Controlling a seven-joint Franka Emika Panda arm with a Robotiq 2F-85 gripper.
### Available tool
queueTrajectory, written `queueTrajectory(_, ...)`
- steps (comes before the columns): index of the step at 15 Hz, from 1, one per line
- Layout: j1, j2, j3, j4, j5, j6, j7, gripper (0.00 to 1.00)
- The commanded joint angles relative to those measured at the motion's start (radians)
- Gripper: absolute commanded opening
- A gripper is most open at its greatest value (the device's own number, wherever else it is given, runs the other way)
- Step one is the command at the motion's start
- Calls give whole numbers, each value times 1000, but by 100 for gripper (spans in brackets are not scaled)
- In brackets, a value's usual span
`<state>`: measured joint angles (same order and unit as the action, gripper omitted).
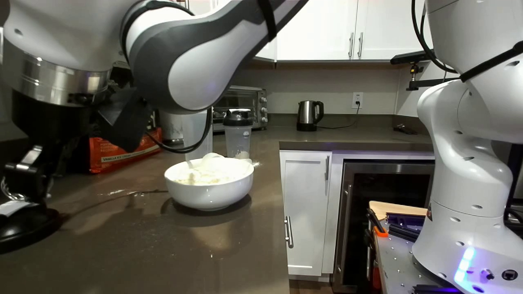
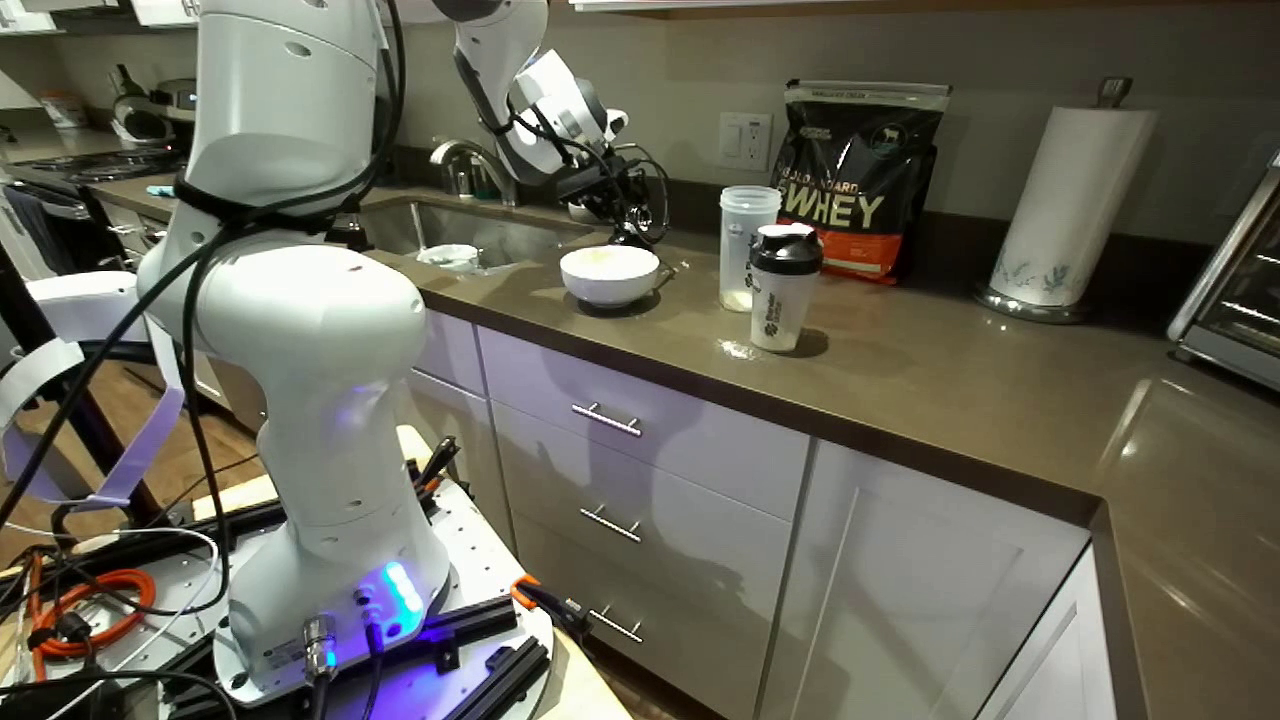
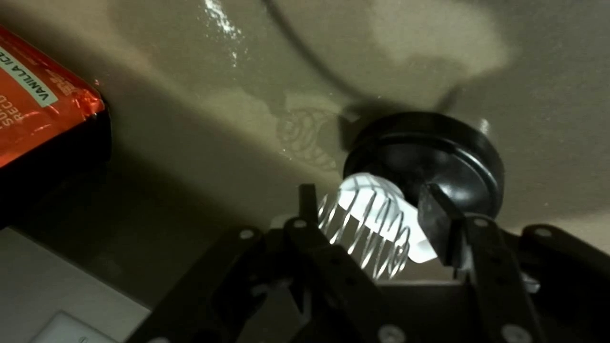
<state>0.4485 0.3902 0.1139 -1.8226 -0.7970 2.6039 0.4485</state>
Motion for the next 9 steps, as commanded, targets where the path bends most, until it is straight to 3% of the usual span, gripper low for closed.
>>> queueTrajectory(1, -4, -5, -6, -6, -12, 29, 8, 65)
queueTrajectory(2, -4, -6, -6, -6, -12, 30, 9, 66)
queueTrajectory(3, -4, -6, -7, -5, -12, 31, 10, 79)
queueTrajectory(4, -4, -5, -7, -5, -11, 32, 10, 79)
queueTrajectory(6, -5, -4, -6, -3, -6, 35, 10, 89)
queueTrajectory(9, -6, -2, -6, 3, -2, 48, 14, 91)
